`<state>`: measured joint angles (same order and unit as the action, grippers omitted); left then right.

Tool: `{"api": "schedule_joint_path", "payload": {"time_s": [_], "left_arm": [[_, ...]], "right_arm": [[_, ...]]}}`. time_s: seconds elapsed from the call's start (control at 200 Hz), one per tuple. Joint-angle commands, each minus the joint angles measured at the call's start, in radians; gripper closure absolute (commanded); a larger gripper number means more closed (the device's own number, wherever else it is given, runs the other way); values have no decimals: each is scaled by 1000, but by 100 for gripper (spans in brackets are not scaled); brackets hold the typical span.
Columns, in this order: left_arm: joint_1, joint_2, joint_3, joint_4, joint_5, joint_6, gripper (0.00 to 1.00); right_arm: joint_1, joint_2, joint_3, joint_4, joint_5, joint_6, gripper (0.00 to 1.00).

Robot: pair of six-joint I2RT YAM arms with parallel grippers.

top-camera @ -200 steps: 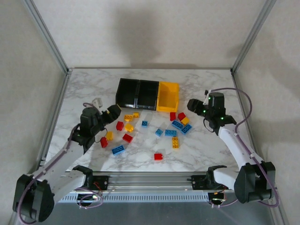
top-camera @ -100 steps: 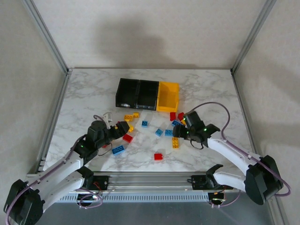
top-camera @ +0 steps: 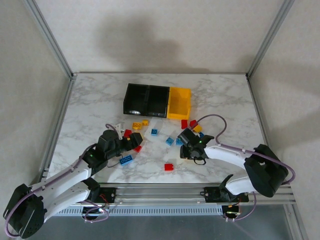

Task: Sort the legos into containers by color
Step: Pick up the lego from the bottom-center of the table, then place the lego in the container.

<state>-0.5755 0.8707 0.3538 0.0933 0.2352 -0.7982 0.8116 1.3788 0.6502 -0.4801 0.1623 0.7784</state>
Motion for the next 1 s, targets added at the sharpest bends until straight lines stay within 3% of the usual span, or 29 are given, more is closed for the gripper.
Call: {"api": "schedule_joint_path", "payload": {"time_s": [0.0,0.085,0.19,0.476,0.741,0.996], "left_arm": [[-11,-24,-9,17,-24,-18,23],[-12,-25,-12,10,-37,-15,23],[-13,-12,-23,14,-56,-23,23],[-20,42,18,63,-50,-37,24],[-29,81,88,57,-60,-40,24],[-34,11,108,-44,-98,-49,24]], "right_arm": [[18,11,38,-1,40,18,53],[25,5,54,-14,47,15,64],[44,-8,94,-64,70,16,69],[22,-108,221,-111,119,-59,70],[-112,104,508,-31,64,-233,70],[-261,383,734,56,-35,-277,70]]}}
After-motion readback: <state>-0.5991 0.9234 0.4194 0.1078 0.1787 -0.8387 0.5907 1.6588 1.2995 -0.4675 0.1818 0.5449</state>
